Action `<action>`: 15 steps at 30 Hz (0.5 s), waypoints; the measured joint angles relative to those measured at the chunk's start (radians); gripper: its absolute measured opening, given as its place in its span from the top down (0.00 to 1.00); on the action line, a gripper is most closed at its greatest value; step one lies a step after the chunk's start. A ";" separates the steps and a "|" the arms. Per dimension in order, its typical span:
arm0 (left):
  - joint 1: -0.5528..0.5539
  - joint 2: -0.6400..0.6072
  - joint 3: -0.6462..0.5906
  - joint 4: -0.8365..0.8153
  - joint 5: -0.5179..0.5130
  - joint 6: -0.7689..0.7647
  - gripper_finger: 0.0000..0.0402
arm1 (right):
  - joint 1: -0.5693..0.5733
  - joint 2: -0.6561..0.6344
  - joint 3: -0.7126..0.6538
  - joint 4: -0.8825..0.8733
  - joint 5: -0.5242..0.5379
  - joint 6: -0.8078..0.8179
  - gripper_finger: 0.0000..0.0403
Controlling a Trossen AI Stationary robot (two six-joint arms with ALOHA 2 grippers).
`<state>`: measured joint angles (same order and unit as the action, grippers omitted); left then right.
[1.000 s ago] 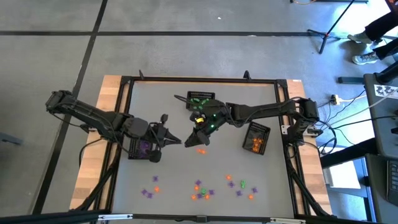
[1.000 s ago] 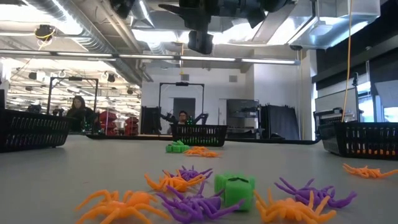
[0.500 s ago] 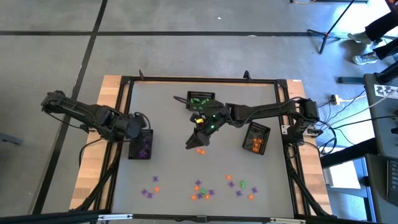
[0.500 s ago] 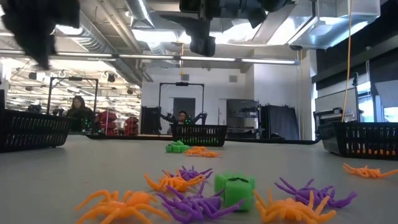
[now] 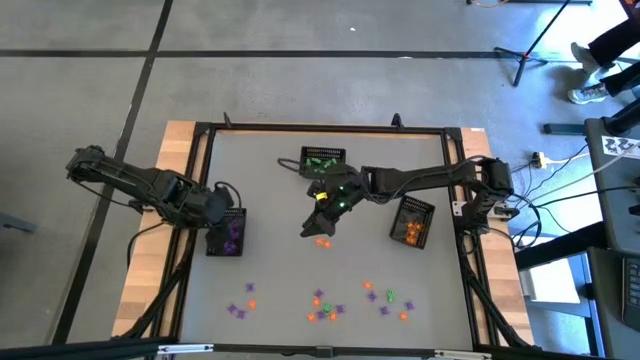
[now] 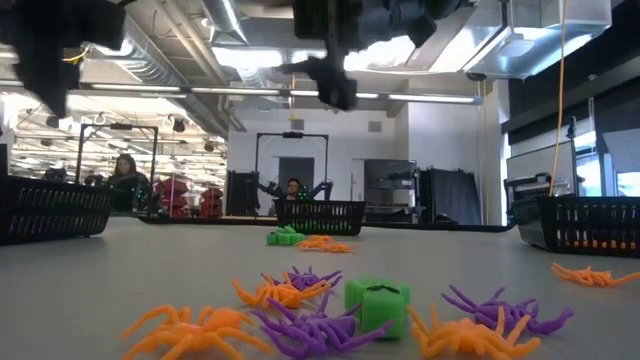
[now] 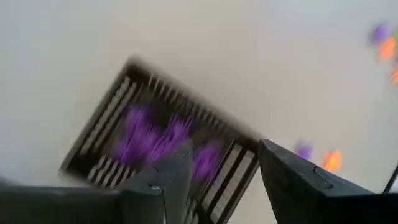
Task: Sort Halloween decoration
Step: Put the orange spider toy into the right bin
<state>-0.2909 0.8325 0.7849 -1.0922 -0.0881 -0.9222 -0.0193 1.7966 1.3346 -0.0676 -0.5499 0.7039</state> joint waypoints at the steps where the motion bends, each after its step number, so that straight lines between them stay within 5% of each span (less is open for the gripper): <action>1: 0.000 -0.008 0.000 0.043 -0.031 0.003 0.57 | 0.003 0.000 0.000 -0.043 0.020 -0.023 0.38; 8: -0.023 -0.143 -0.020 0.478 -0.365 0.149 0.63 | 0.069 0.000 0.000 -0.314 0.199 -0.154 0.38; 15: -0.022 -0.254 -0.200 0.886 -0.358 0.223 0.68 | 0.147 0.018 0.000 -0.508 0.507 -0.217 0.38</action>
<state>-0.3126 0.5787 0.5845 -0.2063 -0.4465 -0.6994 0.1275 1.8141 1.3346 -0.5753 -0.0424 0.4870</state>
